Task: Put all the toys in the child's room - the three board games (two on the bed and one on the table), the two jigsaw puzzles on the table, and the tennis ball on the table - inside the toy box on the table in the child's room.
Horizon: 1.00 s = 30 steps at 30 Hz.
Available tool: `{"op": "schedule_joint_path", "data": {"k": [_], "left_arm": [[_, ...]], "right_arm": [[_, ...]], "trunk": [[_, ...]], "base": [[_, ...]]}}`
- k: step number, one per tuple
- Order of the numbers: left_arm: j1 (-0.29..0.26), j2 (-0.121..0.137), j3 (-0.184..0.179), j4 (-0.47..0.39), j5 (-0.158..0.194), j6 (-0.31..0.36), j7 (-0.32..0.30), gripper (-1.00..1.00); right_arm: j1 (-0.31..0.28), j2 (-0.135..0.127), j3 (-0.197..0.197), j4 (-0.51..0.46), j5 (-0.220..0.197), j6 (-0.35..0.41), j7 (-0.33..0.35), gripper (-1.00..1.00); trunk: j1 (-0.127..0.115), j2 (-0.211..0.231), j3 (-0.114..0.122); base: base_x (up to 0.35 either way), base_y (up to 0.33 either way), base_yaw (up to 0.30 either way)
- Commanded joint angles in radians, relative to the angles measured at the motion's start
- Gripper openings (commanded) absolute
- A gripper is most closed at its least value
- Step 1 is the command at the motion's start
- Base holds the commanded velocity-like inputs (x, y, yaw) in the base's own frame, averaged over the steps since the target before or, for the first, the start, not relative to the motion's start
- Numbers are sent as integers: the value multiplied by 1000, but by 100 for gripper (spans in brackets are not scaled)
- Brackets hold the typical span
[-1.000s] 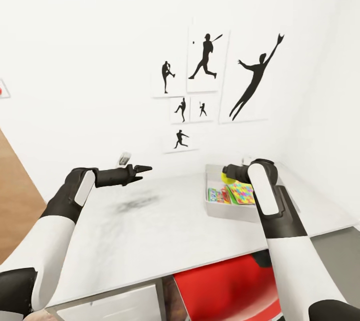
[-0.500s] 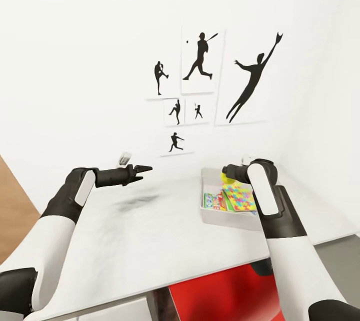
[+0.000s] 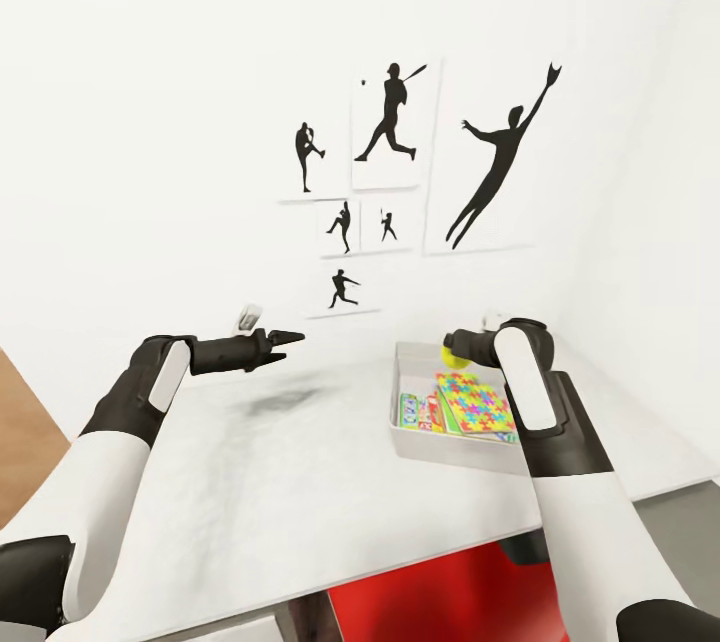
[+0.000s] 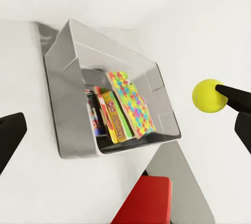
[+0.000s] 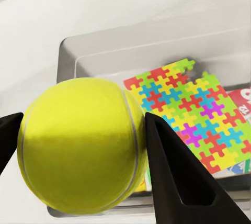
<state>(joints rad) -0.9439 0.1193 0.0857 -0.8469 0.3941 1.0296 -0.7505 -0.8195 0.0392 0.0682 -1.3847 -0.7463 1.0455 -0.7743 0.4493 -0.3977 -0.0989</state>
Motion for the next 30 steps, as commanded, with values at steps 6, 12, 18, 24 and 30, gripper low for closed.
{"op": "schedule_joint_path", "data": {"k": [6,12,18,24,30], "left_arm": [[-1,2,2,0,-4,6,-7,100],[-1,6,3,0,-3,7,-9,100],[-1,9,3,0,-1,9,-10,100],[-1,15,4,0,-1,11,-10,100],[-1,38,7,-2,-1,16,-16,100]], "right_arm": [[-1,1,1,1,-13,2,-14,-100],[-18,16,1,30,-10,2,-15,-100],[-142,29,0,207,-10,2,-16,-100],[-275,73,-1,460,-4,0,-15,-100],[-355,81,-1,709,-2,-107,-15,-100]], "trunk": [[1,-2,-2],[1,-2,-2],[1,-2,-2],[1,-2,-2],[1,-2,-2]], "base": [[4,-2,0],[0,0,0],[0,0,0],[0,0,0],[0,0,0]]}}
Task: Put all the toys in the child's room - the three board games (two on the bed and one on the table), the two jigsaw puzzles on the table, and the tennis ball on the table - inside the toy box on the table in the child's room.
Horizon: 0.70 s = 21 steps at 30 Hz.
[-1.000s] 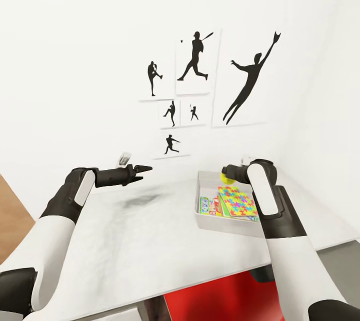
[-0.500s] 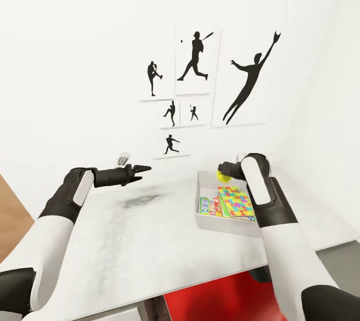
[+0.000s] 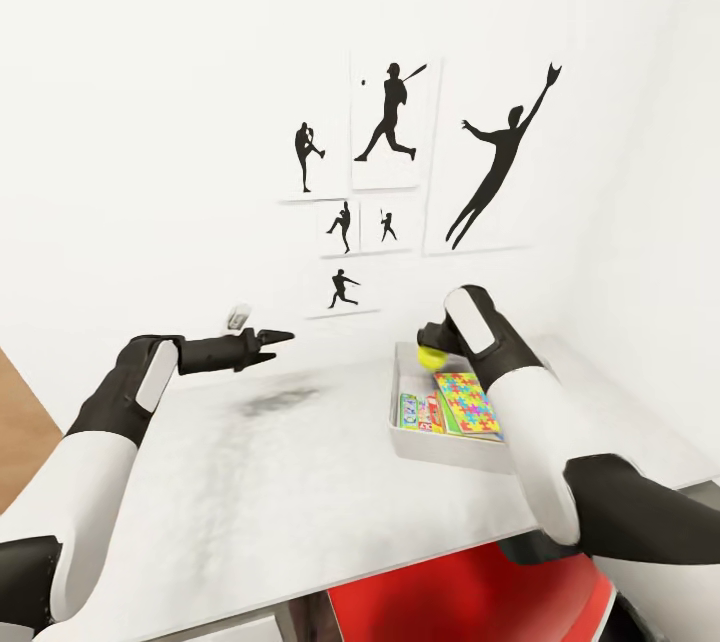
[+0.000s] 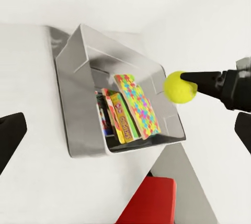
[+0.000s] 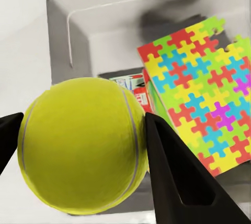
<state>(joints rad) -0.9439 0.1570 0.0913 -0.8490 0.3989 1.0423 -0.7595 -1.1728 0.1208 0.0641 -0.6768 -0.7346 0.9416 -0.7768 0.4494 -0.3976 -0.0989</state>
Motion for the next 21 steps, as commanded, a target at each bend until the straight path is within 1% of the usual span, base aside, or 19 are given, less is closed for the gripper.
{"op": "schedule_joint_path", "data": {"k": [1,3,5,9,12,17,21], "left_arm": [[-1,1,2,0,-6,4,-15,100],[-1,3,2,-1,-6,4,-39,100],[-1,7,2,-1,-6,4,-62,100],[-1,28,2,-1,-6,4,-82,100],[-1,39,2,-1,-5,4,-95,100],[-2,46,0,-1,-7,4,-194,100],[-2,59,-1,-1,-9,4,-227,100]], "right_arm": [[-13,0,3,38,-15,-16,-11,-100],[-26,0,3,81,-18,-29,-5,-100],[-31,-1,3,98,-20,-33,0,-100],[-34,0,3,103,-23,-36,1,-100],[-34,1,4,103,-22,-38,1,-100],[-34,0,4,103,-23,-38,2,-100],[-35,0,5,103,-22,-38,2,-100]], "trunk": [[1,-2,-2],[1,-2,-2],[1,-2,-2],[1,-2,-3],[1,-2,-6],[1,-2,-13],[1,-2,-20]], "base": [[0,0,0],[0,0,0],[0,0,0],[0,0,0],[0,0,0],[0,0,0],[0,0,0]]}}
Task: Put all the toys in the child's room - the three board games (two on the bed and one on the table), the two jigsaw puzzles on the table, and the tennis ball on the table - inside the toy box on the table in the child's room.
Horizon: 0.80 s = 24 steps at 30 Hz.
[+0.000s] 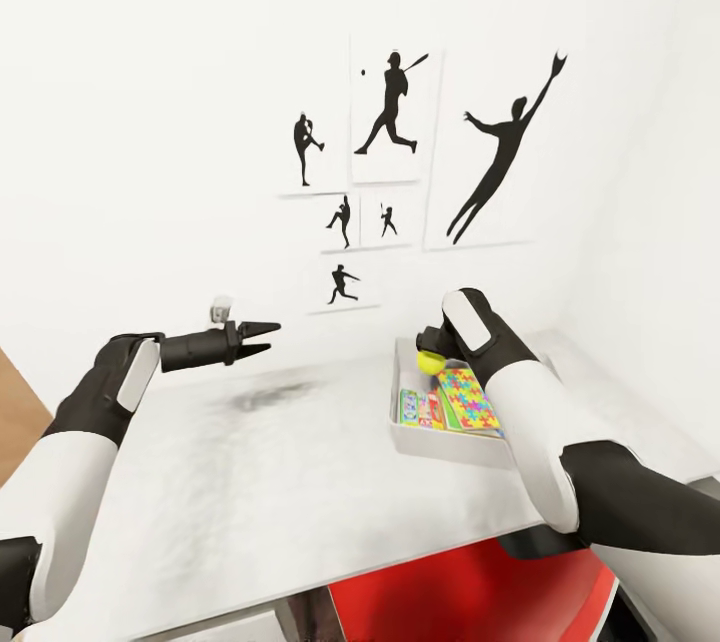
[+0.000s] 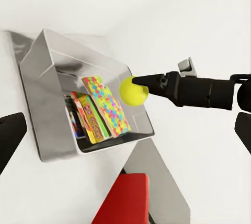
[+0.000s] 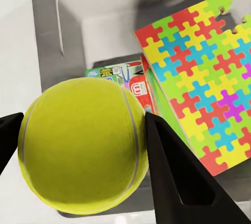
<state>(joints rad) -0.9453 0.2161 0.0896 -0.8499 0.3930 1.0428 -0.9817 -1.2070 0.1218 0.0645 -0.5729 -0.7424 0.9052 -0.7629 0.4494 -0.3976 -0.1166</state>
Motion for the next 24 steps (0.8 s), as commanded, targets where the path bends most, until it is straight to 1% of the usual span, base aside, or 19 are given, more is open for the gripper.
{"op": "schedule_joint_path", "data": {"k": [1,4,14,19,24], "left_arm": [[-1,2,1,0,-3,3,-10,100],[-1,6,0,0,-3,3,-14,100],[-1,28,0,-1,0,3,-18,100],[-1,31,0,-1,0,3,-20,100],[-1,31,0,-1,0,3,-41,100]], "right_arm": [[-2,-1,4,-1,-14,-2,-12,-100],[-3,0,4,-1,-15,-3,-11,-100],[-3,1,5,-1,-6,-3,-10,-100],[-2,1,7,-1,-6,-4,-10,-100],[-2,1,8,-1,-6,-5,-10,-100]], "trunk": [[1,-2,-4],[1,-2,-9],[1,-2,-25],[1,-2,-34],[1,-2,-42]], "base": [[0,0,0],[0,0,0],[0,0,0],[0,0,0],[0,0,0]]}}
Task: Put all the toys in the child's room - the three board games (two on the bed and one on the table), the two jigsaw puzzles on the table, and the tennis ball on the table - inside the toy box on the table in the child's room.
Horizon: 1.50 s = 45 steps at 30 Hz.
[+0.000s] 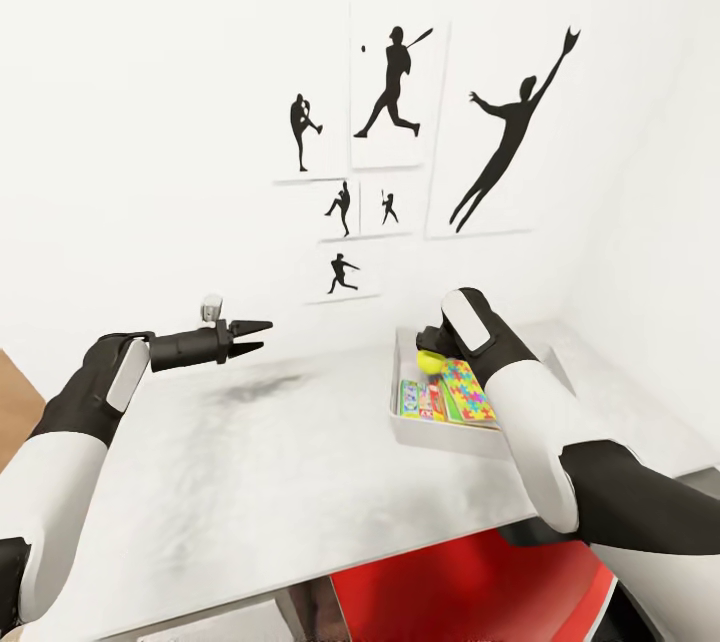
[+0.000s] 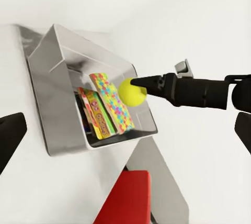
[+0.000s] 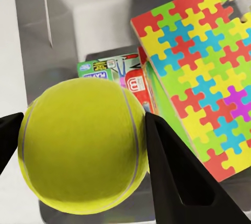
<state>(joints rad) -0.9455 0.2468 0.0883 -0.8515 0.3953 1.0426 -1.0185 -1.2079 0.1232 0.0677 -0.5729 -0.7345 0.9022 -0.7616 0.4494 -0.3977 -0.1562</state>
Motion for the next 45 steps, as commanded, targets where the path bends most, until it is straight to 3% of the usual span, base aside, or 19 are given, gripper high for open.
{"op": "schedule_joint_path", "data": {"k": [1,36,45], "left_arm": [[-1,0,1,0,-3,4,-6,100],[-1,0,2,0,-4,4,-12,100],[-1,0,2,0,-4,4,-12,100]], "right_arm": [[-1,-1,4,-1,-14,-1,-12,-100],[-1,-1,4,-1,-16,3,-4,-100],[2,-2,4,-1,-15,2,-4,-100]], "trunk": [[1,-2,-4],[1,-2,-62],[1,-2,-64]], "base": [[0,0,0],[0,0,0],[0,0,0]]}}
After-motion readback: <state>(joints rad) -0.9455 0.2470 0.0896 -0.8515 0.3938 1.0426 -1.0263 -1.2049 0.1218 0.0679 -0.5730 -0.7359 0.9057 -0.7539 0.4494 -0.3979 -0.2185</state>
